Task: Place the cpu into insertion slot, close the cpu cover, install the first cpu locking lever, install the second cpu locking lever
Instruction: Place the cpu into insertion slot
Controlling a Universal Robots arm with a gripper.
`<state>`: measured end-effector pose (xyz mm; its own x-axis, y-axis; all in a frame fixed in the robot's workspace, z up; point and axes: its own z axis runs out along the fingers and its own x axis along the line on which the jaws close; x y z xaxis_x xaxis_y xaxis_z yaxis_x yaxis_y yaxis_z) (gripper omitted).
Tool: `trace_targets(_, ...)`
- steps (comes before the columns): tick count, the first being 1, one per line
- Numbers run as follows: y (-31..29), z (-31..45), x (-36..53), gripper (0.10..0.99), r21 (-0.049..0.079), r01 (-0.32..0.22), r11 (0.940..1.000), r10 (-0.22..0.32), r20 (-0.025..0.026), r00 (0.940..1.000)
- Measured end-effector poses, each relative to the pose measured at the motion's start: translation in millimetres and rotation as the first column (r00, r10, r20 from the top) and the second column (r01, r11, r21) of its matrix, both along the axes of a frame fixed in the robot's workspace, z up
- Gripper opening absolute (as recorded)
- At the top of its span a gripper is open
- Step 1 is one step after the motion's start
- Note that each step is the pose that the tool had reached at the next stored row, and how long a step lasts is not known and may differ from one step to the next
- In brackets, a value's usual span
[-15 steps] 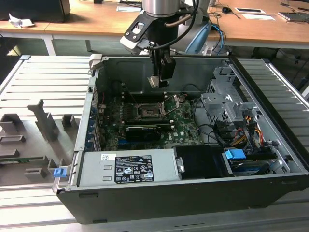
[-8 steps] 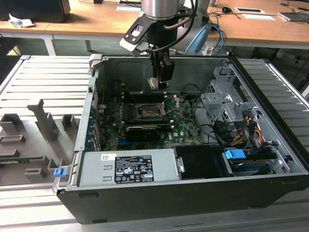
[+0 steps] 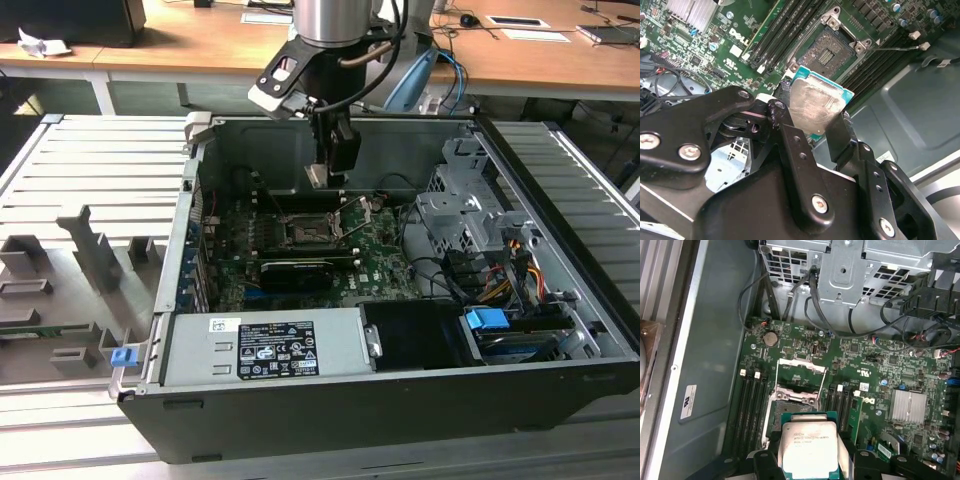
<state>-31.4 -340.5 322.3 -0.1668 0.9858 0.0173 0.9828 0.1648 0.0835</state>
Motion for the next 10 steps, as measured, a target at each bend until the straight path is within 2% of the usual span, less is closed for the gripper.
trace_targets(10,0.0,-4.9,0.0,0.525,0.0,0.0,1.0,0.0,0.0,1.0)
